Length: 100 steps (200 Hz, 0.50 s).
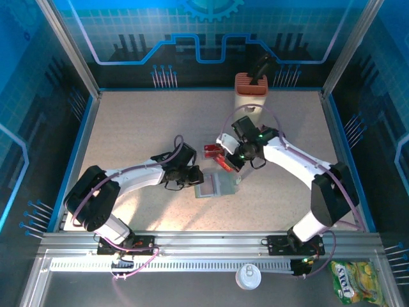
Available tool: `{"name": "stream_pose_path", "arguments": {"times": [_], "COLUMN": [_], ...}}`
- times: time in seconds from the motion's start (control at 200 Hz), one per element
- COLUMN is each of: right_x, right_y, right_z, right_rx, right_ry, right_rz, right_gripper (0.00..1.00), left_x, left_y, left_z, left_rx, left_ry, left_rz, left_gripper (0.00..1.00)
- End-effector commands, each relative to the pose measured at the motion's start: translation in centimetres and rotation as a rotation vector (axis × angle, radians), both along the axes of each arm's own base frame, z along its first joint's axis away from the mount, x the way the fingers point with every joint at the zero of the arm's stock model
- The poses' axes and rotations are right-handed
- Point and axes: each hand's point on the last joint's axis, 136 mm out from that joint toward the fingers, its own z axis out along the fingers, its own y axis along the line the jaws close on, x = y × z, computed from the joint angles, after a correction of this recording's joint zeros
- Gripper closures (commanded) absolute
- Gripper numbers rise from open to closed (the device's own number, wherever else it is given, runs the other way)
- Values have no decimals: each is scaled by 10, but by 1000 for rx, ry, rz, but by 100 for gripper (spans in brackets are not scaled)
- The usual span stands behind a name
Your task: Take the credit cards out of the card holder
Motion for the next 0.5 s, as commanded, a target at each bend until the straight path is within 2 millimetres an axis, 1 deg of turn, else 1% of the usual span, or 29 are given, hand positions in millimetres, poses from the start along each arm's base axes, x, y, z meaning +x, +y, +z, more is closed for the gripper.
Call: {"name": "stream_pose_path", "arguments": {"times": [0.0, 0.05, 0.24, 0.325, 0.495], "right_x": [-9, -8, 10, 16, 33], "right_y": [-2, 1, 8, 13, 19], "right_z": [-2, -1, 4, 4, 6], "right_rx": [-119, -130, -162, -154, -151], "right_ry": [-22, -23, -40, -37, -37], "right_rz": [229, 268, 332, 367, 399], "right_gripper": [100, 100, 100, 100, 100], "left_x": [-8, -9, -10, -10, -8], "left_y": [16, 17, 15, 14, 13], "left_z": [-10, -13, -22, -27, -28], "left_rx": [79, 86, 93, 99, 104], "left_ry": [13, 21, 42, 54, 54], "left_rz": [-12, -16, -29, -35, -41], "left_gripper": [88, 89, 91, 91, 91]}}
